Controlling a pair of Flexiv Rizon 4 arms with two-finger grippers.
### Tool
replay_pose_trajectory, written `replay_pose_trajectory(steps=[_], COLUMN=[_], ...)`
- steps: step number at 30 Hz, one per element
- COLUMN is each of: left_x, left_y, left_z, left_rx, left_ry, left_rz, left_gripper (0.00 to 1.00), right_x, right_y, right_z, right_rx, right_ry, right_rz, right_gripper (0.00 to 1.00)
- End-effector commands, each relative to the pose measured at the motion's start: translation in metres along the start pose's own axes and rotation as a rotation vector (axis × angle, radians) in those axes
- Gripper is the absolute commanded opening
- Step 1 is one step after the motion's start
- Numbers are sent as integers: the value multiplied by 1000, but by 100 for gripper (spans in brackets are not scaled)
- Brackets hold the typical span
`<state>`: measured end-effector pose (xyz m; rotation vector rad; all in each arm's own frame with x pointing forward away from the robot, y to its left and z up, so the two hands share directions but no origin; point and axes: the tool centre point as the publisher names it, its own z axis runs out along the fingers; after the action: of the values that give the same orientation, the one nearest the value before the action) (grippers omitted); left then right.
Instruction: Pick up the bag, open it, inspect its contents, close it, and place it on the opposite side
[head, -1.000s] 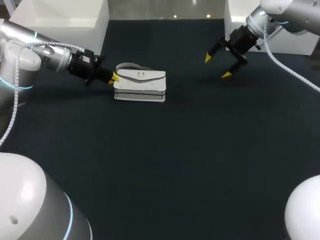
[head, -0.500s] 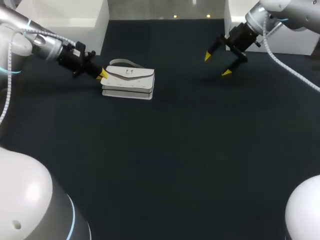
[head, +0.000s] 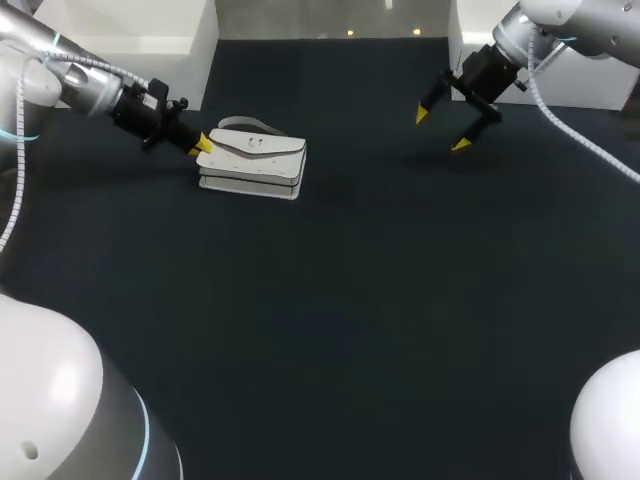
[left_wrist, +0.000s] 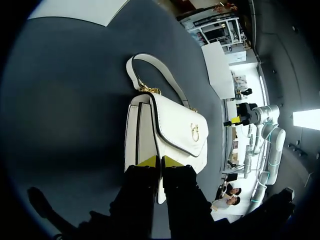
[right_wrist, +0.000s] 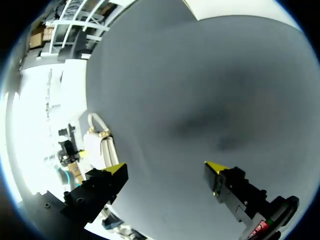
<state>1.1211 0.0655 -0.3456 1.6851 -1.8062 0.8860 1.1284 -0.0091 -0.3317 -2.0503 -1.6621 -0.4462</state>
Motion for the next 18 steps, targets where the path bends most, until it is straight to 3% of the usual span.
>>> replay_pose_trajectory(steps=[1, 8, 18], left_x=[-11, -37, -65], left_y=[-2, -12, -18], left_z=[-22, -53, -84], left_rx=[9, 28, 40], left_ry=[7, 6, -50], left_rz=[21, 54, 49], left_gripper=[0, 0, 0], right_x=[-3, -29, -43], right_y=[8, 23, 33], right_z=[-20, -46, -73], right_rx=[-28, -68, -181], right_ry=[-72, -188, -326], right_rz=[1, -22, -52], right_gripper=[100, 100, 100])
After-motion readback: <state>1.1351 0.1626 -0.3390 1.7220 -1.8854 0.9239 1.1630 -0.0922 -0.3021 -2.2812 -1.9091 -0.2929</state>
